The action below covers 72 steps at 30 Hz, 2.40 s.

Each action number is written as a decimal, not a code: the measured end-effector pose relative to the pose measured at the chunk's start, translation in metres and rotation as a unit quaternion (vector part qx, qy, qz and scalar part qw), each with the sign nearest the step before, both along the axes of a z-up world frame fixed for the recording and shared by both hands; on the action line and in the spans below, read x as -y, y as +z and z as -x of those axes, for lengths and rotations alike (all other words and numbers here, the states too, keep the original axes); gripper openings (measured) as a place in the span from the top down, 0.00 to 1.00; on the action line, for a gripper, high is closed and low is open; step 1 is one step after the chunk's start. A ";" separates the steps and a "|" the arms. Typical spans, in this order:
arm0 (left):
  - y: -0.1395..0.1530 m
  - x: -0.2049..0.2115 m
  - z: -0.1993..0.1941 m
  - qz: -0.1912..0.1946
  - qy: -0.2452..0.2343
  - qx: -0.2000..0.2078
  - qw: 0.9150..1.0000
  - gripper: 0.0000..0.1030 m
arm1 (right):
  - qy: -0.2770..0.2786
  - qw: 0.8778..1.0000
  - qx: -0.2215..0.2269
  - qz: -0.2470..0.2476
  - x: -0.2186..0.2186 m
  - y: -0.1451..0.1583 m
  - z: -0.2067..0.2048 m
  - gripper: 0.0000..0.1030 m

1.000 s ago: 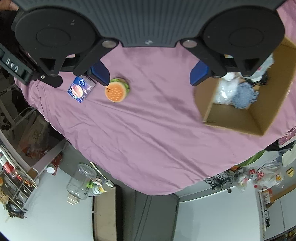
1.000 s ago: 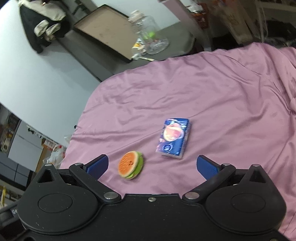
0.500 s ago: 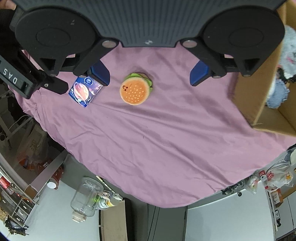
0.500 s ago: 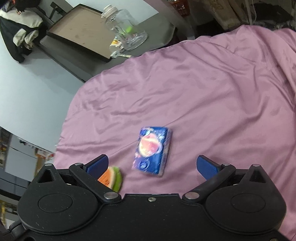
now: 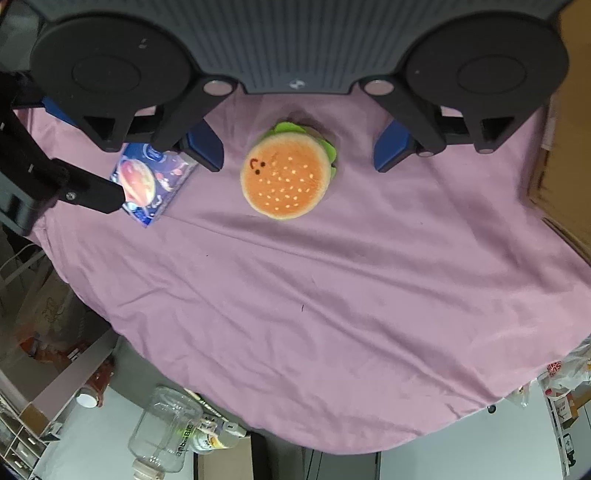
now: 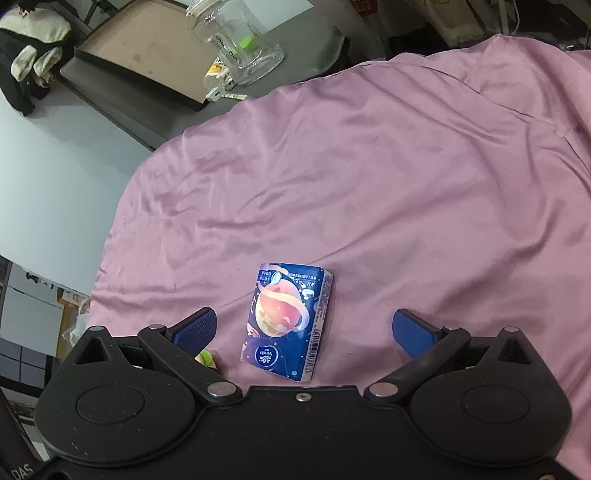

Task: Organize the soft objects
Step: 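Grasp the burger plush with the left gripper while the right grasps the blue tissue pack, then carry both items over the cardboard box and release them inside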

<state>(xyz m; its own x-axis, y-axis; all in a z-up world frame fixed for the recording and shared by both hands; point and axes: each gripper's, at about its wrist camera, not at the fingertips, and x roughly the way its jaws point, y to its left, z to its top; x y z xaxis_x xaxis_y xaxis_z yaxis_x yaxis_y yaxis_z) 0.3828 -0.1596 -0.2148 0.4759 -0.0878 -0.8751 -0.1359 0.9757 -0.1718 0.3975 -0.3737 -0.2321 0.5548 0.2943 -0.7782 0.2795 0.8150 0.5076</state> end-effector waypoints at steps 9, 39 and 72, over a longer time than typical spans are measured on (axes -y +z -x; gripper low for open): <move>0.002 -0.007 -0.001 0.023 0.000 0.019 1.000 0.57 | 0.024 0.998 -0.002 0.066 -0.027 -0.007 -0.008 0.00; 0.093 -0.093 0.086 0.044 0.020 0.062 0.997 0.57 | 0.107 0.985 0.057 0.124 -0.089 0.060 0.069 0.51; 0.125 -0.246 0.163 0.013 0.091 0.072 0.993 0.57 | 0.197 0.957 0.164 0.134 -0.205 0.123 0.140 0.51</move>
<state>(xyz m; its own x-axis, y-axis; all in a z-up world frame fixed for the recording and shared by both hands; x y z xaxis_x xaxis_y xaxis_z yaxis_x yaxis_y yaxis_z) 0.2194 0.0867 -0.0898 0.6067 -0.0105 -0.7949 -0.2821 0.9320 -0.2277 0.2578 -0.1688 -0.1093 0.6696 0.3457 -0.6573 -0.2159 0.9375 0.2731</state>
